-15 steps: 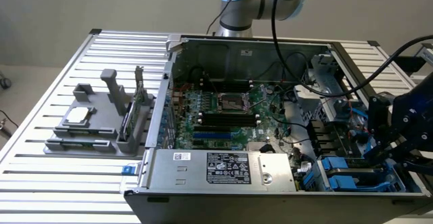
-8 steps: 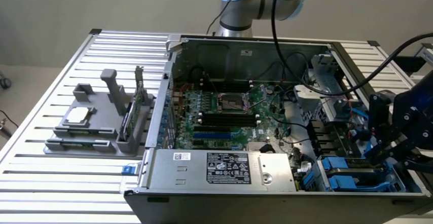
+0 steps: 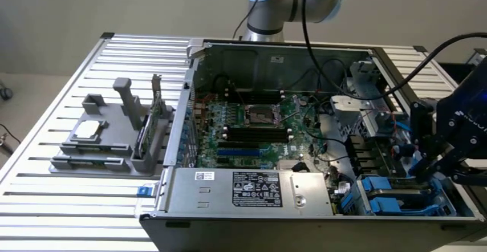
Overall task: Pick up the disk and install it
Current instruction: 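Insert the first disk wire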
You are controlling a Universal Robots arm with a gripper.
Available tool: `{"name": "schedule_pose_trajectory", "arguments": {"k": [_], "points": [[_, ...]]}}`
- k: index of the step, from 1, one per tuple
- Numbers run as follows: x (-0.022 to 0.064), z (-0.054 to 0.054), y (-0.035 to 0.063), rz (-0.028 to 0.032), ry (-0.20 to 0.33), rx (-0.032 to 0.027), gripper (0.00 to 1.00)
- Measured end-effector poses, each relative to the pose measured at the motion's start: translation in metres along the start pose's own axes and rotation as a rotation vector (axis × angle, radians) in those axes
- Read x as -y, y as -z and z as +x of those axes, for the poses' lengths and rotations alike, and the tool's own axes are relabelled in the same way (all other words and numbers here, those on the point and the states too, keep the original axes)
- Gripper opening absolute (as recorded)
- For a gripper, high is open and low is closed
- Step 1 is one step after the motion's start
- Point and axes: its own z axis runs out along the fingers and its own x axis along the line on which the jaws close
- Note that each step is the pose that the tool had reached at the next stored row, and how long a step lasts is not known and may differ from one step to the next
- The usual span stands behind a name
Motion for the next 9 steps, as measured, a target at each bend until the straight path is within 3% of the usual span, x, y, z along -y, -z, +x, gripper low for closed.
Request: {"name": "schedule_pose_trajectory", "arguments": {"k": [2,4,9], "points": [[-0.0015,0.0039,0.0009,0.0055,0.0,0.0122,0.17],[-0.0021,0.0057,0.0015,0.0098,-0.001,0.0191,0.17],[-0.0022,0.0059,0.0019,0.0216,-0.02,0.0227,0.17]]}}
